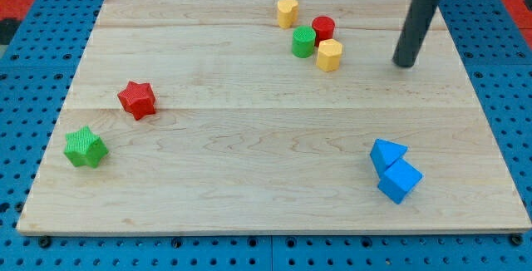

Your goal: Push the group of blocks a bit right and down

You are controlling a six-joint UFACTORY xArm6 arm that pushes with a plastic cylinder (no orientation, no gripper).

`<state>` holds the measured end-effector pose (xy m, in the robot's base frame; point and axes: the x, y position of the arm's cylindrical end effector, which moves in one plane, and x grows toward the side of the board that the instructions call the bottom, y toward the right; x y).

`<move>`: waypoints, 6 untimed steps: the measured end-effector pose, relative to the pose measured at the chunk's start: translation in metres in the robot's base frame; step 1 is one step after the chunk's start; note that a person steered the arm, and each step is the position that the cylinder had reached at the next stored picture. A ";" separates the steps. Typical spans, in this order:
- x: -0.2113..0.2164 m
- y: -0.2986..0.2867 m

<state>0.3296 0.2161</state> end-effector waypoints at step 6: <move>0.079 -0.116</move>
